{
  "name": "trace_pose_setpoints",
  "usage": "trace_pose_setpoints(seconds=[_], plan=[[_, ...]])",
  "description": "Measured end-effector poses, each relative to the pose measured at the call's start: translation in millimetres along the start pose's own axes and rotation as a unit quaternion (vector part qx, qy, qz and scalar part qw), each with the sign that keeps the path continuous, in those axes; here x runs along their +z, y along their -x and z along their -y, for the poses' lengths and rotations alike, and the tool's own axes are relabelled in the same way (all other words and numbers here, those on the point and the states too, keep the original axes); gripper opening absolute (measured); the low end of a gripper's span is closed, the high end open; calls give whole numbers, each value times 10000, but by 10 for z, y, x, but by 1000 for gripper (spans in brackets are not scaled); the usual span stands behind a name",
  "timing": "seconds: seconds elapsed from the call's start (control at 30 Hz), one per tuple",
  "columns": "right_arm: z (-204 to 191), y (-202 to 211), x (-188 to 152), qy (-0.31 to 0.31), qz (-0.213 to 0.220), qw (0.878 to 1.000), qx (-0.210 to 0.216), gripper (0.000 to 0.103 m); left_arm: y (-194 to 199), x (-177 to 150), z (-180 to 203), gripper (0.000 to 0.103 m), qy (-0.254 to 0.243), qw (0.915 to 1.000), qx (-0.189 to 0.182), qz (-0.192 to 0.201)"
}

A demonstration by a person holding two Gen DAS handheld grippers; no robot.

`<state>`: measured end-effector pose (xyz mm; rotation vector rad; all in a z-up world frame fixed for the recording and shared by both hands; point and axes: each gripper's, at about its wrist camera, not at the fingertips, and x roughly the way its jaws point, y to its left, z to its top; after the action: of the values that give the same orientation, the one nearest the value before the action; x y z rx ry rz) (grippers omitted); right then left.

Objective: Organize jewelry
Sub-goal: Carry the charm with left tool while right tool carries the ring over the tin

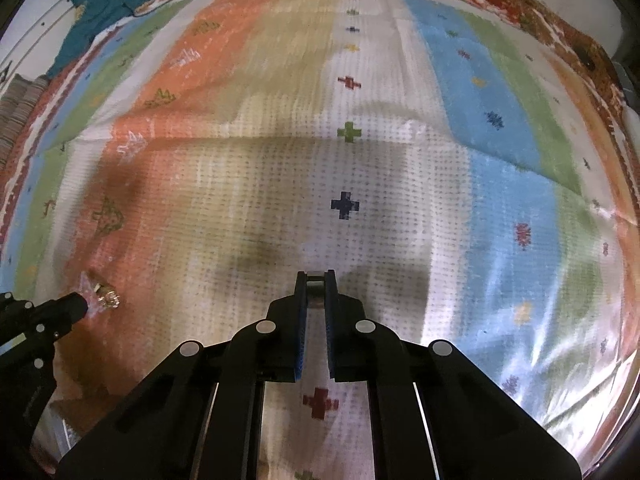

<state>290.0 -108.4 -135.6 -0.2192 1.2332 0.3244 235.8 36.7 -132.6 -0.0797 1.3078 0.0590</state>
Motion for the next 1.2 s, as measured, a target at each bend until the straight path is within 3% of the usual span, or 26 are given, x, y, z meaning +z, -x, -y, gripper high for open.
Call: trace_pose_setpoints(seconds=[0.87,1.2], plan=[[-279,802,-405,228,636,9975,221,9,870,-348,183,0,78,9955,-497,808],[-316,755,-436,246,570,9978,225,9,624,-287,68,3,260,9976,-371,524]])
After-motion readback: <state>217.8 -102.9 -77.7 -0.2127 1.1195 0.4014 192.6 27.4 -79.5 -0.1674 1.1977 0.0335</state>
